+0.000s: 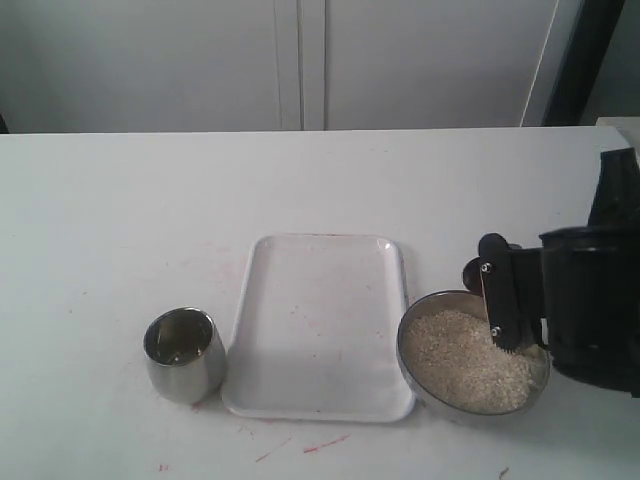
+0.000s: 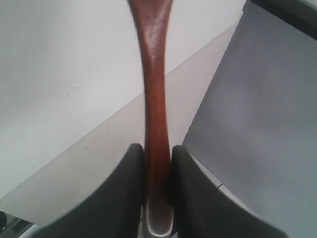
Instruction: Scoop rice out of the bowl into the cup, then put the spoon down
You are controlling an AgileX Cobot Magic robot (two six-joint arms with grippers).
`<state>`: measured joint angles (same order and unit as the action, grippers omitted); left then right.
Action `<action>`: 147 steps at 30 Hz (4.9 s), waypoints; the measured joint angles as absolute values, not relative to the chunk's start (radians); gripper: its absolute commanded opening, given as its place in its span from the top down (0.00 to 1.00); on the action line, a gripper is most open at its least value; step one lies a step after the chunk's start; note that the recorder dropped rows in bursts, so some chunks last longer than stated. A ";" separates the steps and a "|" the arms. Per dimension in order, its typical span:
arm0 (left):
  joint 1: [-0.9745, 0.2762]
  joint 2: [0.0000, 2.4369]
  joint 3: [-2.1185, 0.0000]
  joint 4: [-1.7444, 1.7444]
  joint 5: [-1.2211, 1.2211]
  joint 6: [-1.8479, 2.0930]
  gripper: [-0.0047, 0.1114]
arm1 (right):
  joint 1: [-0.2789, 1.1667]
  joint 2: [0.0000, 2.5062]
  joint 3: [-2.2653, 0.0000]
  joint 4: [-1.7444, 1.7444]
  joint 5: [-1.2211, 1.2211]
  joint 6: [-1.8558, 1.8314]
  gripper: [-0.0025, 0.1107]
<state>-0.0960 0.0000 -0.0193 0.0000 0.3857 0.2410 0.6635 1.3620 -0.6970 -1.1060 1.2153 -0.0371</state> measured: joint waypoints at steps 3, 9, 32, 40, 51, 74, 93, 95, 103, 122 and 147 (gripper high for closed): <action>-0.096 0.000 -0.019 0.000 0.386 0.241 0.84 | 0.663 1.364 -0.680 -1.113 1.215 0.006 0.98; -0.096 0.000 -0.019 0.000 0.386 0.241 0.84 | 0.667 1.420 -0.677 -1.093 1.215 0.044 0.98; -0.096 0.000 -0.019 0.000 0.386 0.241 0.84 | 0.667 1.608 -0.677 -1.093 1.156 0.104 0.98; -0.096 0.000 -0.019 0.000 0.386 0.241 0.84 | 0.667 1.619 -0.704 -0.985 1.139 0.068 0.98; -0.096 0.000 -0.019 0.000 0.386 0.241 0.84 | 0.667 1.619 -0.795 -0.744 1.185 -0.108 0.98; -0.096 0.000 -0.019 0.000 0.386 0.241 0.84 | 0.439 1.492 -0.862 -0.358 1.133 -0.220 0.98; -0.096 0.000 -0.019 0.000 0.386 0.241 0.84 | 0.398 1.282 -0.734 -0.318 1.040 -0.217 0.98; -0.096 0.000 -0.019 0.000 0.386 0.241 0.84 | 0.398 1.282 -0.771 -0.307 1.074 -0.217 0.98; -0.096 0.000 -0.019 0.000 0.386 0.241 0.84 | 0.422 1.320 -0.982 -0.291 1.209 -0.219 0.98; -0.096 0.000 -0.019 0.000 0.386 0.241 0.84 | 0.848 1.709 -1.358 -0.289 1.216 -0.028 0.98; -0.096 0.000 -0.019 0.000 0.386 0.241 0.84 | 1.012 1.915 -1.463 -0.691 1.217 -0.087 0.98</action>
<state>-0.0960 0.0000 -0.0193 0.0000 0.3857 0.2410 1.0118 1.9151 -1.4632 -0.6906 1.2166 -0.0871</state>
